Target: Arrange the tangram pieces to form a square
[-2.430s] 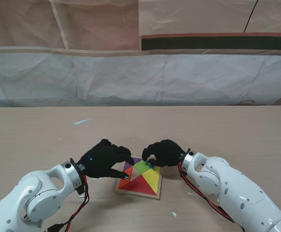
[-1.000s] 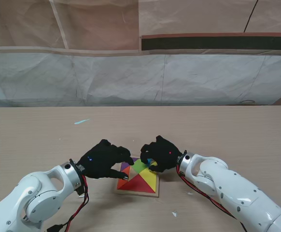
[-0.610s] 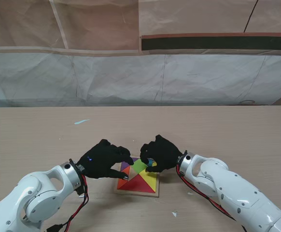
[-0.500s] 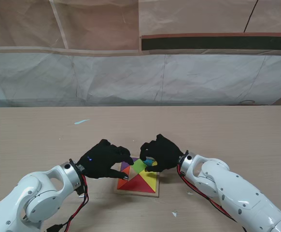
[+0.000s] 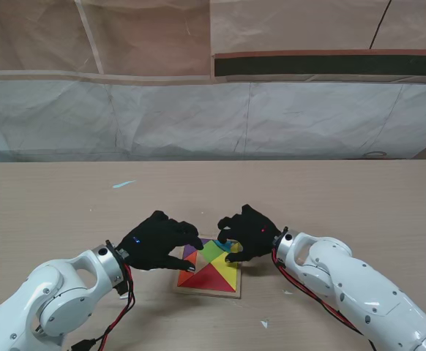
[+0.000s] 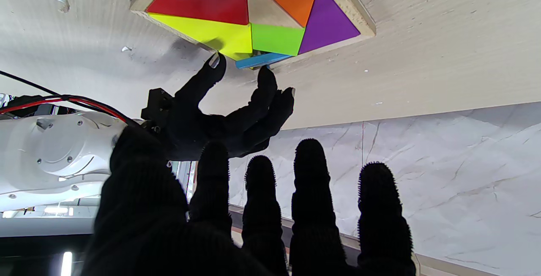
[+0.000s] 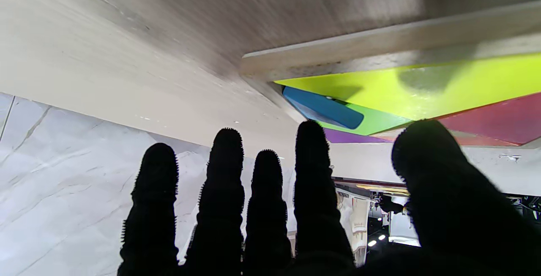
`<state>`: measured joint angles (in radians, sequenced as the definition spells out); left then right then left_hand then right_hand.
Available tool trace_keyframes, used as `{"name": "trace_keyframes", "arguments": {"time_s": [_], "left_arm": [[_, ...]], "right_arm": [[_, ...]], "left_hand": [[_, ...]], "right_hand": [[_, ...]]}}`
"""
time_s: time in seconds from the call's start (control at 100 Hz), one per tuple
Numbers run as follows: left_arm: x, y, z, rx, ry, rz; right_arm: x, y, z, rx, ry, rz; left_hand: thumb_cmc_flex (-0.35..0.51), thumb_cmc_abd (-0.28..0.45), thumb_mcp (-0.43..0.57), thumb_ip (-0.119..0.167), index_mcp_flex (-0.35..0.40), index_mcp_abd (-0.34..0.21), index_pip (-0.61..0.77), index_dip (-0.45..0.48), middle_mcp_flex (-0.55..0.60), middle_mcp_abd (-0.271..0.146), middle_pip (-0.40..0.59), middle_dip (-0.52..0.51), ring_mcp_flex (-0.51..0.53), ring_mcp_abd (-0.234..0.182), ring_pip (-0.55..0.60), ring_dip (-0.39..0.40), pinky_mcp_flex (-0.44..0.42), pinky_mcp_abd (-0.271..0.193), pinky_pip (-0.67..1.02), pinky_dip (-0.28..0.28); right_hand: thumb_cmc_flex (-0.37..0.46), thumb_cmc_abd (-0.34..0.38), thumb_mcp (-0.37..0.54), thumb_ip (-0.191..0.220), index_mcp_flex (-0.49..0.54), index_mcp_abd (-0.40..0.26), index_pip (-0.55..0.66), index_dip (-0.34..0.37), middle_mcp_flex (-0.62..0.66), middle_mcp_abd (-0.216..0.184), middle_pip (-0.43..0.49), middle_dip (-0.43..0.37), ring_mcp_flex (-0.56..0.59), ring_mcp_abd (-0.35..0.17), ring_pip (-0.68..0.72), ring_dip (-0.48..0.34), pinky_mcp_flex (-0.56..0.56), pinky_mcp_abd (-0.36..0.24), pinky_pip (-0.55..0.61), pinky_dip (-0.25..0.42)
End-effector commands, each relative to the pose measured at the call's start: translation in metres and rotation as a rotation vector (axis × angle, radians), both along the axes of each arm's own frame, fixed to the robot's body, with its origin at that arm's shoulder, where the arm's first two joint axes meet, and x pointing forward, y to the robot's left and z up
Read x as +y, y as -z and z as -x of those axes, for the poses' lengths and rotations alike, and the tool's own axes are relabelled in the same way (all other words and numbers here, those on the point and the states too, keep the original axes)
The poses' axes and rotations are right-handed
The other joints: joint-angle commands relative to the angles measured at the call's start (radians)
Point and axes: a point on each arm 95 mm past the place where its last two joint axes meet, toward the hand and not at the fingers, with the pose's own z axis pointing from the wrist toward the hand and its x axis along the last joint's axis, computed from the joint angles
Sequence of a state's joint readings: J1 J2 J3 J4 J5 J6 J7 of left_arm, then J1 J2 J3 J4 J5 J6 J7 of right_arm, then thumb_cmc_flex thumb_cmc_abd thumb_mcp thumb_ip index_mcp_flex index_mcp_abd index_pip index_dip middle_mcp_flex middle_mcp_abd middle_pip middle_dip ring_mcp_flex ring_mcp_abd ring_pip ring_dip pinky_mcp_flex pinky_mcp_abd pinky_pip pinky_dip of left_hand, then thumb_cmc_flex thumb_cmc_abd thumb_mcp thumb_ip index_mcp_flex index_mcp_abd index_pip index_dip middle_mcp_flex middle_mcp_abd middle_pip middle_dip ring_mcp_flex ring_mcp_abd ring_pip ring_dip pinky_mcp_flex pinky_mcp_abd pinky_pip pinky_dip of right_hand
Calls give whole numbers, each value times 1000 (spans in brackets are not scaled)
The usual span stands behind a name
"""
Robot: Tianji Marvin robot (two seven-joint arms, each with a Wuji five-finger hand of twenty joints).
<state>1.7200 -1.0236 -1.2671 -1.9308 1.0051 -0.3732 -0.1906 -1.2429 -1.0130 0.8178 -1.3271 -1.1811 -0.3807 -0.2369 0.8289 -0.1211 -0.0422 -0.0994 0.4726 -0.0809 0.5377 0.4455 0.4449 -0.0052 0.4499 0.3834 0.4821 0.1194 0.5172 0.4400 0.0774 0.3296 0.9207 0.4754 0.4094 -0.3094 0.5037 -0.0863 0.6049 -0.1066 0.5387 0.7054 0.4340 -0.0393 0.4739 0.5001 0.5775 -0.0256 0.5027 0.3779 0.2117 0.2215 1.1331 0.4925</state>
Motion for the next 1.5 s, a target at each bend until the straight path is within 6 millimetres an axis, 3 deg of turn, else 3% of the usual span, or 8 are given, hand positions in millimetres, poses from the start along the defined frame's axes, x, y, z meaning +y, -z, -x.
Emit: {"name": "trace_keyframes", "arguments": {"time_s": [0.0,0.09,0.34,0.55,0.73,0.9,1.14,1.49], "left_arm": [[0,1,0,10,-3,-7],[-1,1,0,10,-3,-6],[0,1,1,10,-5,-7],[0,1,1,9,-7,-8],[0,2,2,10,-9,-7],[0,2,2,13,-8,-8],[0,1,2,14,-7,-13],[1,1,3,12,-11,-15]], "right_arm": [[2,2,1,2,-5,10],[5,2,1,-16,-9,6],[11,2,0,-44,-14,-19],[4,-7,3,-82,-14,-47],[-6,-8,-2,-81,-20,-4],[-7,0,-5,-91,-48,63],[5,5,-6,-109,-81,45],[20,7,-5,-103,-95,6]], "left_hand": [[40,45,0,26,30,1,9,14,4,-21,-14,-3,18,-17,13,14,4,-5,21,10],[39,46,-1,26,30,2,9,14,5,-22,-13,-3,19,-17,14,14,4,-6,21,10],[41,45,0,26,31,1,9,14,5,-21,-13,-3,18,-17,13,14,4,-6,20,10],[38,46,-1,26,31,1,9,14,5,-22,-13,-3,19,-17,14,14,4,-6,20,10],[40,45,0,26,31,1,9,14,5,-20,-14,-3,19,-19,13,14,4,-5,21,10],[40,45,0,26,31,1,8,14,5,-21,-13,-3,19,-17,13,14,4,-5,21,10],[41,44,0,26,31,0,9,15,6,-21,-13,-2,19,-17,14,14,4,-6,22,10],[41,44,-1,26,31,0,10,15,5,-21,-13,-2,20,-18,15,14,4,-7,22,10]], "right_hand": [[-11,22,-21,31,44,-45,67,49,13,-13,8,2,0,-4,-2,-4,1,-54,0,16],[15,15,-34,29,59,-77,153,79,30,-27,39,20,15,-11,8,-4,16,-57,8,13],[74,-13,-73,-12,61,-142,377,-5,67,-57,126,93,39,-20,31,-7,40,-65,28,0],[87,27,-54,39,-92,-84,185,-86,4,-26,37,25,12,-17,24,-10,17,-67,21,-8],[186,-45,-8,64,-241,-51,-14,-122,-93,-3,20,-10,-45,-11,5,-17,-22,-68,4,-9],[99,-163,282,35,-362,-36,-126,-36,-190,32,58,-31,-92,-2,25,-23,-31,-81,15,-23],[101,-177,309,17,-308,-86,-133,45,-178,17,103,-31,-76,-13,54,-10,-10,-94,39,-32],[91,-180,303,14,-270,-112,76,142,-143,1,123,-32,-59,-18,57,-8,2,-95,51,-45]]}}
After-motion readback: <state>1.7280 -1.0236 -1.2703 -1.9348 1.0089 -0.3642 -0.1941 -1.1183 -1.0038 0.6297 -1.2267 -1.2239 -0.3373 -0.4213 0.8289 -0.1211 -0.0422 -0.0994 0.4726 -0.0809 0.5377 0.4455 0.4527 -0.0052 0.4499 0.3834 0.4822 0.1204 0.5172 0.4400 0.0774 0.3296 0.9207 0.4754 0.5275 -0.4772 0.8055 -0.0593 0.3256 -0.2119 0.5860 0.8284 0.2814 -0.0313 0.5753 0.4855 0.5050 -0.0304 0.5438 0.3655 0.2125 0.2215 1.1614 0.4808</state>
